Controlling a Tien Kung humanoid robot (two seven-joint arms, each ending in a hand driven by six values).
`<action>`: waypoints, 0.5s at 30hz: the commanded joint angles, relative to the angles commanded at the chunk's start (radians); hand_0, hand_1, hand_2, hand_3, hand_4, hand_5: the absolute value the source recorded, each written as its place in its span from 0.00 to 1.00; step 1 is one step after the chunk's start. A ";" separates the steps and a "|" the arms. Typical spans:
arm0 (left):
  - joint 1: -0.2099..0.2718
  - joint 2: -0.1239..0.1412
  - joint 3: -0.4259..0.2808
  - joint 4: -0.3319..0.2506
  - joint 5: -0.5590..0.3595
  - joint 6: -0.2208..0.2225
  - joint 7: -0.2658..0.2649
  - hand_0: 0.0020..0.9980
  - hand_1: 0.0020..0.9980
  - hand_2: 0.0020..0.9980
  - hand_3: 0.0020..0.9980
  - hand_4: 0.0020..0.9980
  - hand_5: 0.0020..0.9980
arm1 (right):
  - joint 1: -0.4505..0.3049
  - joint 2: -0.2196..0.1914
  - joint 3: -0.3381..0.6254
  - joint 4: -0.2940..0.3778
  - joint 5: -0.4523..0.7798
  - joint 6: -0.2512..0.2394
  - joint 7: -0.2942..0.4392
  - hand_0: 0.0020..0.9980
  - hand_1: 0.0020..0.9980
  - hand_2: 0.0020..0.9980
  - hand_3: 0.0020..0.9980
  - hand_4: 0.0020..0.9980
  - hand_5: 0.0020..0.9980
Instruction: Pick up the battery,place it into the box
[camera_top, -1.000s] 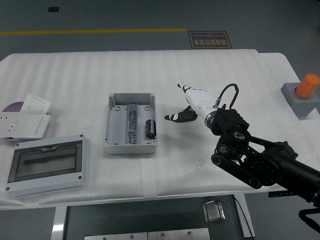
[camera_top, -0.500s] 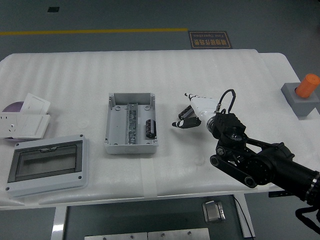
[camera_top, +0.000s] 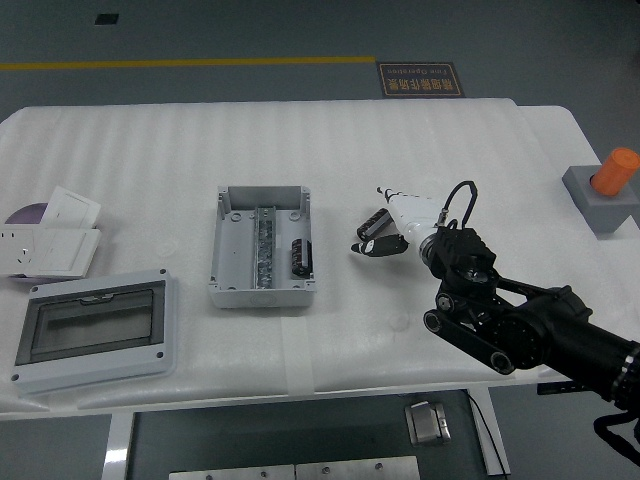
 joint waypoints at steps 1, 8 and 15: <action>0.001 0.000 0.000 0.000 -0.001 0.000 -0.001 0.66 0.67 0.53 0.58 0.58 0.38 | -0.001 0.001 -0.001 -0.001 -0.001 0.001 -0.001 0.74 0.79 0.85 1.00 0.96 0.63; 0.000 0.000 0.014 0.000 -0.015 0.000 -0.014 0.66 0.67 0.54 0.58 0.58 0.38 | -0.005 0.009 -0.004 -0.007 -0.004 0.001 -0.004 0.71 0.71 0.69 0.90 0.92 0.61; -0.003 -0.002 0.024 0.000 -0.023 0.003 -0.028 0.66 0.67 0.54 0.58 0.58 0.38 | -0.002 0.030 -0.007 -0.023 -0.004 -0.018 -0.007 0.69 0.67 0.62 0.79 0.90 0.59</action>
